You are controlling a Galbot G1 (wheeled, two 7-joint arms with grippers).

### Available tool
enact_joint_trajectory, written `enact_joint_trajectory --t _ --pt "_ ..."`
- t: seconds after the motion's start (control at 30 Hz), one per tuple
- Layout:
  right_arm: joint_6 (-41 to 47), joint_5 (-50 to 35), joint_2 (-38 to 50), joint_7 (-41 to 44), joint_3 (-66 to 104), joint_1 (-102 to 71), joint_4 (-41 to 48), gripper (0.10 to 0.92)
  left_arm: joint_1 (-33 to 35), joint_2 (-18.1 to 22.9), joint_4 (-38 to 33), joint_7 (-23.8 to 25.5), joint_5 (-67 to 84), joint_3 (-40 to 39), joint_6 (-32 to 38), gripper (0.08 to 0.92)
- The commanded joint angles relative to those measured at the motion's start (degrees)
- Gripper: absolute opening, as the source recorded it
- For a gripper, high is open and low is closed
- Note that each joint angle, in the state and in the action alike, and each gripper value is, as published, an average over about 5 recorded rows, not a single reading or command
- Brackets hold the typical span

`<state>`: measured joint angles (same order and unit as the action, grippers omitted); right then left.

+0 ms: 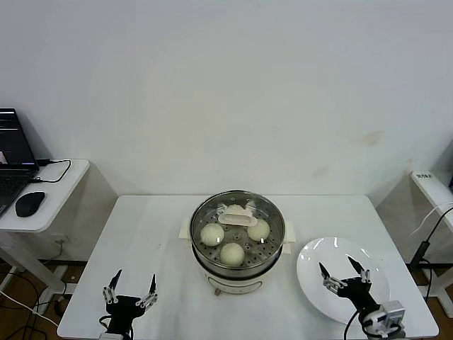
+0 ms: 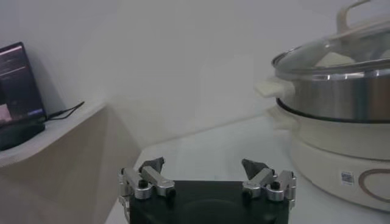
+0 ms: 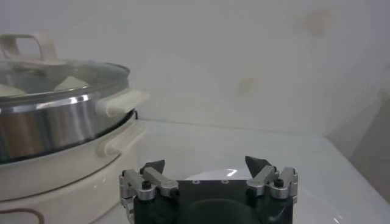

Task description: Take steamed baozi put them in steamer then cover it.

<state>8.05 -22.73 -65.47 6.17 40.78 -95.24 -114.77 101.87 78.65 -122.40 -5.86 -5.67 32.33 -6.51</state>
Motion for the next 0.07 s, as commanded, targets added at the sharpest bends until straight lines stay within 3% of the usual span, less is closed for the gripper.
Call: enact_joint_trajectory --t 0.03,0.07 --pt "-0.8 0.5 -0.5 -0.2 0.6 0.3 0.3 0.823 0.1 0.1 0.0 -0.4 0.1 -0.2 0.2 0.823" --pt "-0.9 0.5 -0.5 -0.2 0.6 0.4 0.3 0.823 0.1 0.1 0.0 -0.4 0.1 -0.2 0.2 0.823"
